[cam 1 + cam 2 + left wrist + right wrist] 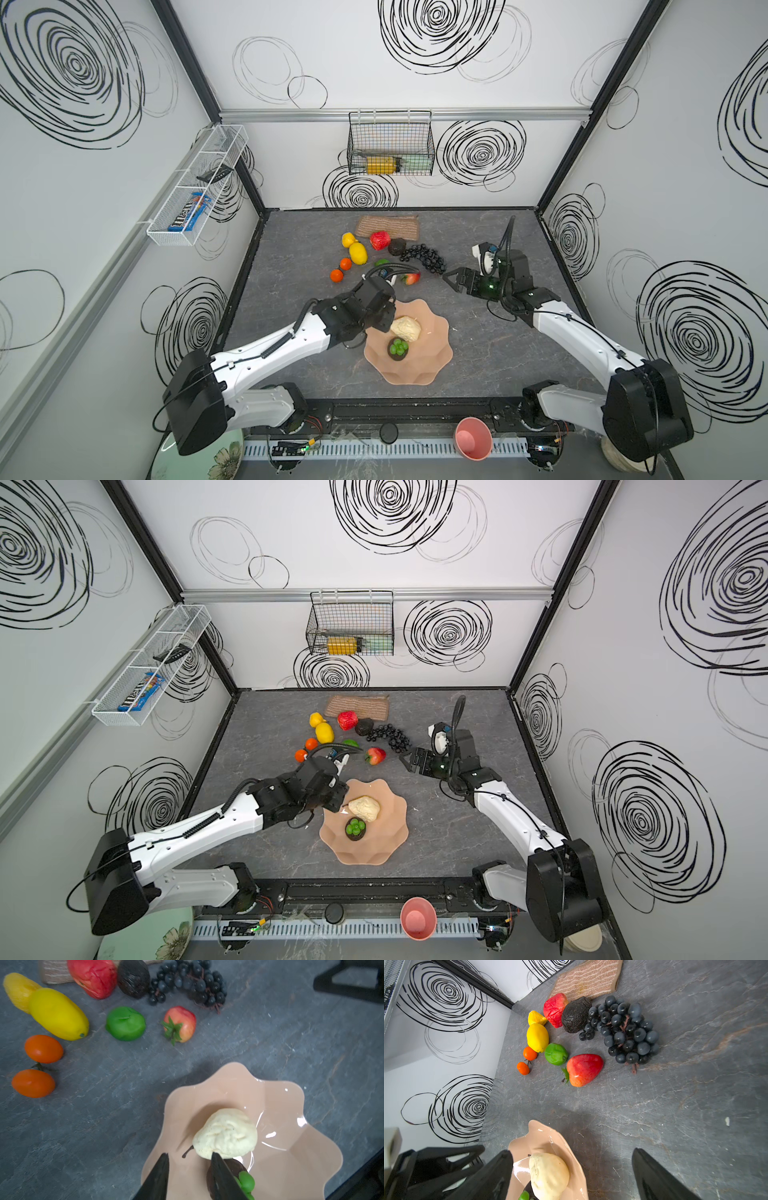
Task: Place and organize the fake fruits in the fruit bowl
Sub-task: 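Open the left gripper and lift it away from the bowl, then grasp the large yellow lemon with the left gripper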
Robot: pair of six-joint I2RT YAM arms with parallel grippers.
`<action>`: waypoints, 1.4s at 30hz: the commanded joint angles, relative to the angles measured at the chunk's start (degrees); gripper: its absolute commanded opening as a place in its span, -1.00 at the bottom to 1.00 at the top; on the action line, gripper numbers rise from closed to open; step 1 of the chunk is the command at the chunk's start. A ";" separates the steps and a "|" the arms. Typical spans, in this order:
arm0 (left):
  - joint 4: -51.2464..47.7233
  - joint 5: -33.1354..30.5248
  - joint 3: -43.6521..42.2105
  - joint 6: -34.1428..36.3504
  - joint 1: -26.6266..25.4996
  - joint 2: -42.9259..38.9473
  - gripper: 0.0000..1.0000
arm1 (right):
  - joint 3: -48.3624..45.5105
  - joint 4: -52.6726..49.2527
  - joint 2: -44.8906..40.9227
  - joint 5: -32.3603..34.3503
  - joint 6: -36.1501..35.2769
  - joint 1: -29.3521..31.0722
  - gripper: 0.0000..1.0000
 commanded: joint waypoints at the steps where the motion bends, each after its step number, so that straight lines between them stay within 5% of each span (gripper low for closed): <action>1: 5.32 2.58 4.97 0.84 5.33 1.33 -0.20 | -0.51 0.31 -1.90 -0.84 0.23 -0.30 0.88; 17: 8.40 0.04 23.24 -5.52 24.98 28.06 0.19 | -2.99 -3.02 -8.43 -2.01 -2.61 -0.25 0.88; 22: 8.78 -2.39 26.74 -5.54 25.63 34.31 0.46 | -4.21 -3.01 -9.28 -2.63 -2.83 -0.28 0.89; 42: 1.05 -8.42 40.65 -3.88 28.00 50.25 0.68 | -9.34 -2.67 -15.46 -2.20 -3.36 -0.35 0.89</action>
